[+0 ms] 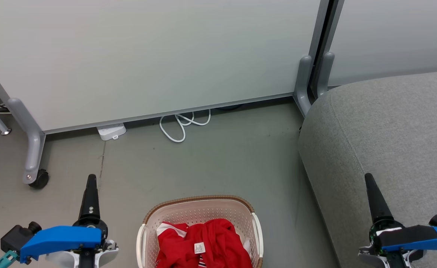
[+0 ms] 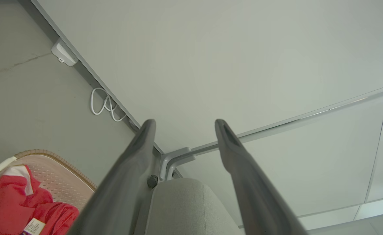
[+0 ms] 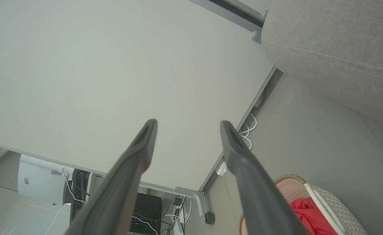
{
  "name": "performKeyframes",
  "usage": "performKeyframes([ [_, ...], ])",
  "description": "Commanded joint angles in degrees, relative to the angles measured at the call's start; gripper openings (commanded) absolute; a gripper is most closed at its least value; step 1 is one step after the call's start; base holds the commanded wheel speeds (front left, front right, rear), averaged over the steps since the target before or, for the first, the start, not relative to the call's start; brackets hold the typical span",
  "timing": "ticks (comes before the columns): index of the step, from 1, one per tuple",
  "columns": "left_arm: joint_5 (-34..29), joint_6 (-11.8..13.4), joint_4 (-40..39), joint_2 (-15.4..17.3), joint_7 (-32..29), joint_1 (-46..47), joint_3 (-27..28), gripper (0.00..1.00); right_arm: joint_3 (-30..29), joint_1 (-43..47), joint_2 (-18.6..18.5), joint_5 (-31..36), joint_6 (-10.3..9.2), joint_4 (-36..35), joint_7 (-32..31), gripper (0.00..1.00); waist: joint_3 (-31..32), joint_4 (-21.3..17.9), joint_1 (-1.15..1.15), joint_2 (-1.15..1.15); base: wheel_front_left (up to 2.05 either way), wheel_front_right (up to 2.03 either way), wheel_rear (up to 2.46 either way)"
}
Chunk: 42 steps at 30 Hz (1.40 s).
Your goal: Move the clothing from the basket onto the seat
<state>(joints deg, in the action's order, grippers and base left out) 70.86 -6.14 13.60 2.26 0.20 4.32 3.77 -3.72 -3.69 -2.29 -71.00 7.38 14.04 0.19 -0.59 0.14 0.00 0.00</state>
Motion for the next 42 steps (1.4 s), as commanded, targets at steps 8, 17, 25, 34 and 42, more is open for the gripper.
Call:
performKeyframes([
  [8,-12.35,1.54,-2.19,0.51,2.31,1.84,-2.47,1.0,1.86,-1.58,-0.38,11.85,0.06,-1.85,2.33,1.0,-0.12,0.1,0.0,0.0,0.0,0.0,0.0],
  [17,-22.42,2.79,-2.16,0.56,4.15,1.74,-4.54,1.0,3.63,-1.68,-0.44,21.39,0.08,-1.13,4.13,1.0,-0.06,0.15,0.0,0.0,0.0,0.0,0.0],
  [25,-29.37,3.31,-1.34,0.6,5.42,1.74,-5.95,1.0,4.44,-1.73,-0.48,27.83,0.09,-0.36,5.41,1.0,0.04,0.29,0.0,0.0,0.0,0.0,0.0],
  [34,-36.83,3.9,-0.33,0.99,6.96,2.16,-8.03,1.0,5.35,-1.89,-0.54,34.76,0.1,0.23,6.94,1.0,0.06,0.44,0.0,0.0,0.0,0.0,0.0],
  [42,-41.97,4.52,0.21,1.29,8.23,2.51,-9.42,1.0,5.92,-2.03,-0.58,40.1,0.11,0.59,8.22,1.0,0.15,0.53,0.0,0.0,0.0,0.0,0.0],
])
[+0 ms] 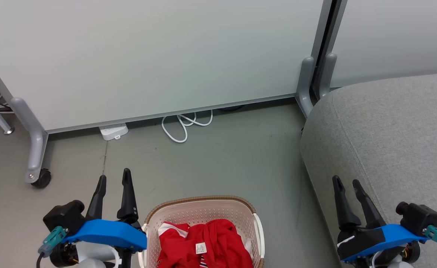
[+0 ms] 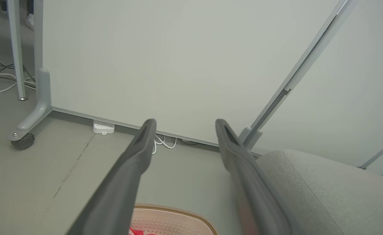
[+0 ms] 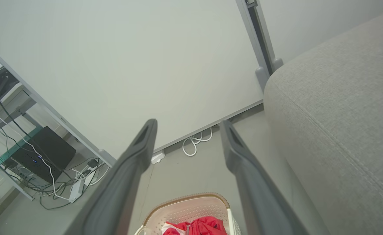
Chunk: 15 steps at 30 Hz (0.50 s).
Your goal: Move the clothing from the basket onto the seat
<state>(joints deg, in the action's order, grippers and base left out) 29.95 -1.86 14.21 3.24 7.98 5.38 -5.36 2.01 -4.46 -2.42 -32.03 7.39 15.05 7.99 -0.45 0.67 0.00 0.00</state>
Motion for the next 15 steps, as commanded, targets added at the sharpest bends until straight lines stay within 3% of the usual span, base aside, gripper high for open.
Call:
performKeyframes([
  [1,-1.69,0.31,-0.35,0.34,0.57,1.45,-0.4,1.0,0.24,-1.25,-0.45,1.72,0.1,-0.38,0.58,1.0,0.02,0.01,0.0,0.0,0.0,0.0,0.0],
  [15,-9.55,0.81,0.73,0.46,2.55,1.43,-2.01,1.0,0.4,-1.24,-0.51,10.37,0.12,0.27,2.53,1.0,0.24,0.18,0.0,0.0,0.0,0.0,0.0],
])
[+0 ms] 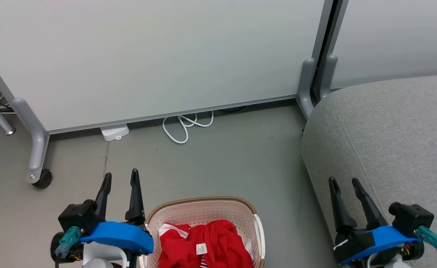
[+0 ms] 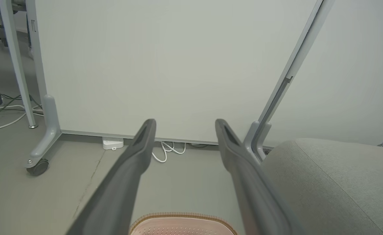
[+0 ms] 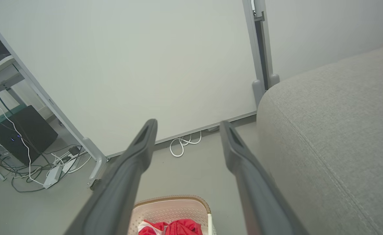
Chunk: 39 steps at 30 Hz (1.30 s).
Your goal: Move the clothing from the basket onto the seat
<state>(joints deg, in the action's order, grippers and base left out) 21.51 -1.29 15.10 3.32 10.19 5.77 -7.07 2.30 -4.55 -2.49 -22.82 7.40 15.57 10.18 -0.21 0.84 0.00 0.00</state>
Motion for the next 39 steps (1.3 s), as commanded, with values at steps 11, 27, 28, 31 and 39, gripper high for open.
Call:
performKeyframes([
  [11,-6.54,0.21,0.58,0.36,1.81,1.14,-0.88,1.0,0.38,-1.1,-0.49,6.78,0.11,0.45,1.79,1.0,0.1,0.21,0.0,0.0,0.0,0.0,0.0],
  [27,-13.86,0.1,1.91,0.12,3.68,1.44,-1.69,1.0,0.5,-1.15,-0.52,14.04,0.13,2.52,3.7,1.0,0.0,0.6,0.0,0.0,0.0,0.0,0.0],
  [28,-14.36,0.08,2.0,0.11,3.75,1.48,-1.7,1.0,0.53,-1.17,-0.52,14.51,0.14,2.6,3.75,1.0,0.0,0.61,0.0,0.0,0.0,0.0,0.0],
  [31,-15.67,0.05,2.32,0.09,4.06,1.56,-1.79,1.0,0.58,-1.23,-0.53,15.81,0.13,2.87,4.07,1.0,-0.01,0.65,0.0,0.0,0.0,0.0,0.0],
  [39,-18.94,-0.1,3.15,-0.03,4.82,1.69,-2.09,1.0,0.61,-1.32,-0.55,19.12,0.14,3.52,4.92,1.0,-0.03,0.79,0.0,0.0,0.0,0.0,0.0],
])
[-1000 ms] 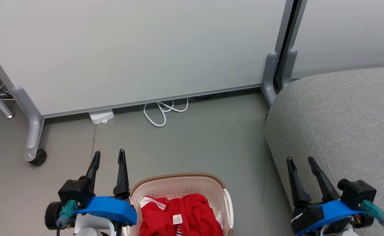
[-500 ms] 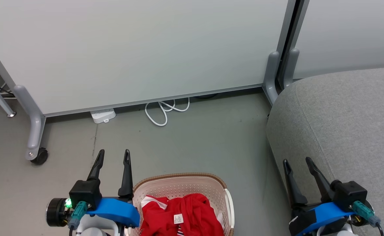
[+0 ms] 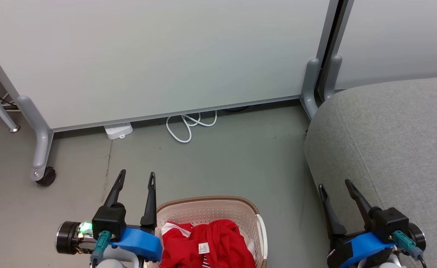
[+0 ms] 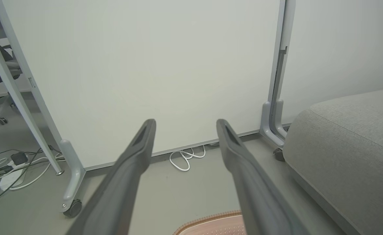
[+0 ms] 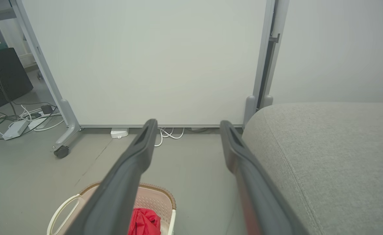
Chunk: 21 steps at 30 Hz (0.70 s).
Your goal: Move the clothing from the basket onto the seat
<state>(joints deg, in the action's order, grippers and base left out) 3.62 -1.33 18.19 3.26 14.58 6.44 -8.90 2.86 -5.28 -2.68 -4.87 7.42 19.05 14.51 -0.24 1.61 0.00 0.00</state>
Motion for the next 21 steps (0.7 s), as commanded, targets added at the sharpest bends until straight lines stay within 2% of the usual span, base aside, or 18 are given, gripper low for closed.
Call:
performKeyframes([
  [1,-1.38,-0.04,0.18,0.01,0.55,0.96,-0.3,1.0,0.05,-0.6,-0.37,1.58,0.1,0.15,0.6,1.0,-0.01,0.04,0.0,0.0,0.0,0.0,0.0],
  [21,-1.99,-0.43,1.21,-0.22,0.7,0.66,0.01,1.0,0.04,-0.57,-0.36,1.47,0.08,1.11,0.8,1.0,-0.03,0.11,0.0,0.0,0.0,0.0,0.0],
])
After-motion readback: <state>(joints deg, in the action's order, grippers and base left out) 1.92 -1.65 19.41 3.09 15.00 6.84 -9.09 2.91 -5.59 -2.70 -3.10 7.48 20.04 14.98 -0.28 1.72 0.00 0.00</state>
